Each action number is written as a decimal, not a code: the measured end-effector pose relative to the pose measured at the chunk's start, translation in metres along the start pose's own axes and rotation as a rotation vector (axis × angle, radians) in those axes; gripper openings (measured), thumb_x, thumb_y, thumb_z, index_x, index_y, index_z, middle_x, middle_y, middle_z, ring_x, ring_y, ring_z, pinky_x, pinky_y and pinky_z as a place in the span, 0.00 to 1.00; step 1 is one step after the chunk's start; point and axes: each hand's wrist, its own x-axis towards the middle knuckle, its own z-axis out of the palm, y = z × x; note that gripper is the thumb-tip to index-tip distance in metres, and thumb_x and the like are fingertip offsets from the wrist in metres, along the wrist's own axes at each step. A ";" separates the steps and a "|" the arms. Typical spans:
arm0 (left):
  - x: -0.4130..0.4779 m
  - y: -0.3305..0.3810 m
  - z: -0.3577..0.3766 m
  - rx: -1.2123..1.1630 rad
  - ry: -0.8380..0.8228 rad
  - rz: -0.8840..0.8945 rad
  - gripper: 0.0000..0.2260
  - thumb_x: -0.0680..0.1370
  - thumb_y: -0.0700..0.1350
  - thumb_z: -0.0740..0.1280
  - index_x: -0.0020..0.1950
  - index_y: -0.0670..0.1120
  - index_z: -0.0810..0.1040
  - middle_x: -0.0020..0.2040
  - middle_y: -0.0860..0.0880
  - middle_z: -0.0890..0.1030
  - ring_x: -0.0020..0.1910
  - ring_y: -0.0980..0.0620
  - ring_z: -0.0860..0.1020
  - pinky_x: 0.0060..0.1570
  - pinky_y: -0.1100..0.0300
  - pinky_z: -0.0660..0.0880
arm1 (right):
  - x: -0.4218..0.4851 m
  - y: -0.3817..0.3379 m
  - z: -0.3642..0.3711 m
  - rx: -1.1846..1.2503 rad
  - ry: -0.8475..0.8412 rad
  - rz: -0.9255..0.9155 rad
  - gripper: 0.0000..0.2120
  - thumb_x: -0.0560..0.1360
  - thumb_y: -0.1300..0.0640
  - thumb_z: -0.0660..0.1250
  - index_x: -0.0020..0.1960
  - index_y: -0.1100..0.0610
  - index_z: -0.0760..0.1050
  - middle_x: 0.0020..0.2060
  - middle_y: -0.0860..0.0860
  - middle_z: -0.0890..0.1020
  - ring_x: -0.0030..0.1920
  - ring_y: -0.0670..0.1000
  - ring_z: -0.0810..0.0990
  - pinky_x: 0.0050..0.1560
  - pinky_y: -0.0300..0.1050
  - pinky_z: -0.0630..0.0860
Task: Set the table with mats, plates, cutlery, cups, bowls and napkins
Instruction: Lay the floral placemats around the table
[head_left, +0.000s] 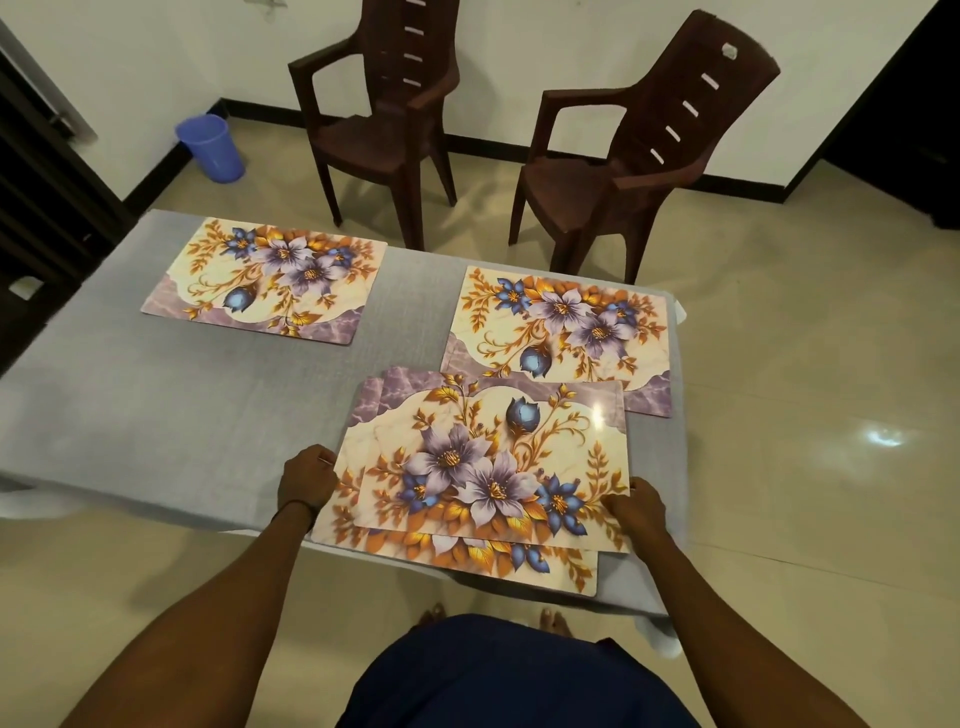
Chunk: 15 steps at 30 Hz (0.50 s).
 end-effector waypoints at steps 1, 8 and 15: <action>0.001 -0.003 -0.001 0.006 0.006 -0.008 0.06 0.73 0.35 0.67 0.47 0.42 0.82 0.48 0.40 0.83 0.49 0.38 0.79 0.49 0.51 0.75 | 0.001 0.000 0.003 0.004 0.002 0.000 0.11 0.75 0.57 0.71 0.55 0.59 0.77 0.51 0.58 0.83 0.49 0.55 0.81 0.52 0.50 0.77; 0.011 -0.011 -0.005 0.030 0.004 0.009 0.06 0.73 0.35 0.69 0.47 0.43 0.83 0.50 0.40 0.83 0.51 0.37 0.79 0.51 0.52 0.75 | 0.006 -0.015 0.010 0.061 0.058 -0.018 0.14 0.75 0.58 0.71 0.59 0.60 0.76 0.54 0.58 0.82 0.53 0.57 0.80 0.53 0.48 0.74; 0.014 -0.012 -0.004 -0.002 0.015 0.047 0.09 0.71 0.33 0.70 0.49 0.41 0.83 0.47 0.39 0.84 0.49 0.37 0.80 0.51 0.51 0.76 | 0.010 -0.027 0.009 0.110 0.057 -0.036 0.14 0.75 0.60 0.71 0.60 0.61 0.75 0.56 0.59 0.82 0.55 0.58 0.80 0.53 0.48 0.74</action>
